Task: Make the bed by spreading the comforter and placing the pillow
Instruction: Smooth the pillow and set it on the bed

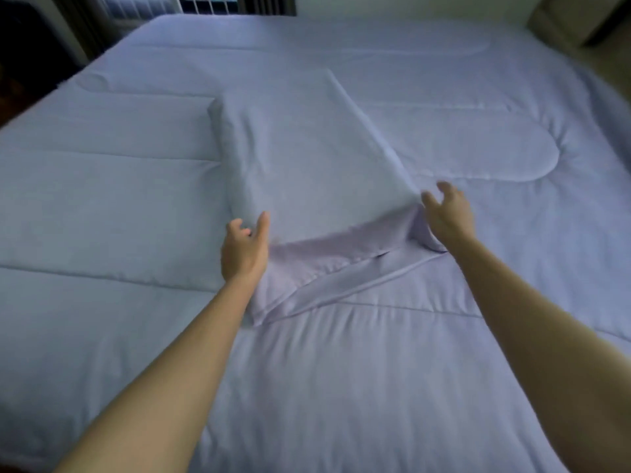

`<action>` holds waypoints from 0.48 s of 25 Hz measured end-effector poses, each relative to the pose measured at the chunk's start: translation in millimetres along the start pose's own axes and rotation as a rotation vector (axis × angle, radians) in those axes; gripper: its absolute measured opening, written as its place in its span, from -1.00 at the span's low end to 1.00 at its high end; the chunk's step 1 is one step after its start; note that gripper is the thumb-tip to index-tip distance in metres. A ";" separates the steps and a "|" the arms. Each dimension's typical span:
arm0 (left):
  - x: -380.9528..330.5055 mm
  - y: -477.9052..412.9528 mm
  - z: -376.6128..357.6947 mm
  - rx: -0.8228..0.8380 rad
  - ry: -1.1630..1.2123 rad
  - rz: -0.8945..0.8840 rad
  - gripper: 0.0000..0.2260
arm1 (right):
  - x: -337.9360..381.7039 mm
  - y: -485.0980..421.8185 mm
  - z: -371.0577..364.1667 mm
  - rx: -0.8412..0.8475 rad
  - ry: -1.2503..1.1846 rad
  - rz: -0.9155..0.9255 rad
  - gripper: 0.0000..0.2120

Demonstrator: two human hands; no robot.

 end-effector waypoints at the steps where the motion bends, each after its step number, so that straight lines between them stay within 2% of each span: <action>1: 1.9 -14.4 -10.2 0.039 -0.040 0.017 -0.41 | 17.9 -14.1 -17.8 0.056 -0.019 -0.013 -0.45; 3: 24.8 -36.4 -21.6 0.111 -0.039 0.161 -0.29 | 36.7 -30.1 -47.2 0.168 0.041 -0.097 -0.39; 5: 42.6 -42.1 -30.6 0.253 0.057 0.275 -0.19 | 36.6 -37.5 -53.2 0.126 0.172 -0.152 -0.42; 7: 44.7 -43.1 -32.5 0.334 0.047 0.196 -0.33 | 32.6 -33.6 -51.4 0.128 0.254 -0.202 -0.53; 9: 36.5 -39.1 -22.6 0.335 0.037 0.106 -0.49 | 38.7 -25.7 -43.3 0.152 0.266 -0.201 -0.64; 12: 26.3 -32.2 18.8 0.310 0.094 0.051 -0.54 | 63.8 4.0 -22.3 0.178 0.229 -0.176 -0.72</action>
Point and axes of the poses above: each hand's wrist, its own y-axis away from the middle knuckle, its own z-axis out of the back of the hand, x = y × z, the point moved 3 cm from there along -y, towards the middle knuckle
